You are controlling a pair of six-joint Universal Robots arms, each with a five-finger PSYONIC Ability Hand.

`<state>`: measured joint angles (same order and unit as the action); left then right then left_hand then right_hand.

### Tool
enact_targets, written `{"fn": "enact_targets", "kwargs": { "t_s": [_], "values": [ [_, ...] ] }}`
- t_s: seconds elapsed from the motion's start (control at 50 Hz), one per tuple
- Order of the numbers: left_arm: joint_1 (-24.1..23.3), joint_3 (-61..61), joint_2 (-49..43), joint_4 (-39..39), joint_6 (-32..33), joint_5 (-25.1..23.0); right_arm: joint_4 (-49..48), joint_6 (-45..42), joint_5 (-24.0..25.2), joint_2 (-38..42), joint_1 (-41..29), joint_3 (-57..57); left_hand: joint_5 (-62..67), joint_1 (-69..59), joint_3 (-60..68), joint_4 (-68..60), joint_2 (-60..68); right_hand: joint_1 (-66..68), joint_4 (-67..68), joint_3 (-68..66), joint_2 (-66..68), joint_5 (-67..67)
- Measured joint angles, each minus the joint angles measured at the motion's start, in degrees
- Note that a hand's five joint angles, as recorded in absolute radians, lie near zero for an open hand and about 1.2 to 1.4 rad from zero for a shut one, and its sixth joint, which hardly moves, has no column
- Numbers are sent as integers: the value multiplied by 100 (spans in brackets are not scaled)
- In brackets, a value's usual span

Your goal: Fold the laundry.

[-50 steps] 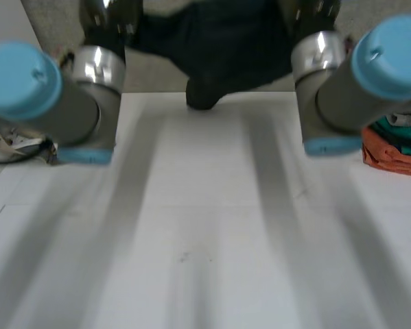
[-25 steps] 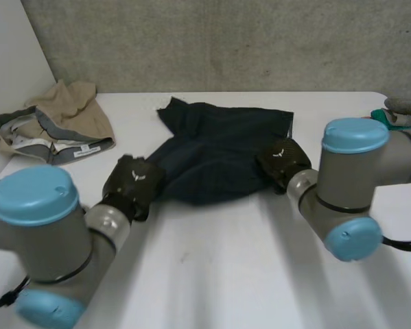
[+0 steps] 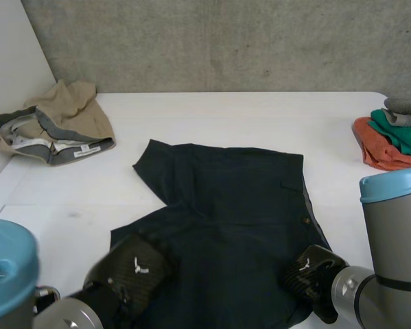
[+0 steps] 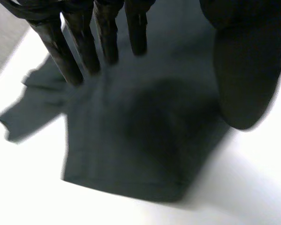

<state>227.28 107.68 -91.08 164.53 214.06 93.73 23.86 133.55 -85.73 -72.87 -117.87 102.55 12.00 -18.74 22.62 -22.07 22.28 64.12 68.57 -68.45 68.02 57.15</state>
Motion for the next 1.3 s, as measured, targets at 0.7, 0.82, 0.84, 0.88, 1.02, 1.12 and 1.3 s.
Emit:
{"fn": "enact_targets", "kwargs": {
  "t_s": [0.7, 0.82, 0.84, 0.88, 1.02, 1.12, 1.3],
  "values": [
    [1795, -5464, -5361, 1739, 1130, -3007, -1167, 80, 18, 24, -2, 385, 2071, -2665, 2013, -2084, 2141, 0, 0, 0, 0, 0],
    [1768, -5730, -5484, 1429, 1115, -2889, -1223, 82, 21, 51, 72, 405, 4396, -4755, 4537, -4637, 4584, 0, 0, 1, 0, 0],
    [1765, -5720, -5462, 1418, 1112, -2845, -1225, 82, 21, 51, 78, 405, 4396, -4755, 4544, -4647, 4590, 0, 0, 1, 0, 0],
    [1758, -5648, -5347, 1401, 1103, -2661, -1240, 81, 21, 54, 113, 406, 4396, -4755, 4546, -4650, 4595, 0, 0, 1, 0, 0],
    [1774, -4803, -4533, 1421, 1101, -1457, -1298, 77, 18, 51, 163, 404, 4396, -4755, 4548, -4650, 4607, 0, 0, 0, 0, 0],
    [1779, -3785, -3867, 1440, 1095, -659, -1323, 81, 15, 52, 159, 415, 4396, -4755, 4570, -4651, 4620, 0, 0, 1, 0, 0],
    [1723, -2462, -3167, 1606, 830, 72, -1369, 133, 15, 50, 153, 432, 4352, -4690, 4436, -4543, 4484, -3, 0, 1, 0, 0]
  ]
}}
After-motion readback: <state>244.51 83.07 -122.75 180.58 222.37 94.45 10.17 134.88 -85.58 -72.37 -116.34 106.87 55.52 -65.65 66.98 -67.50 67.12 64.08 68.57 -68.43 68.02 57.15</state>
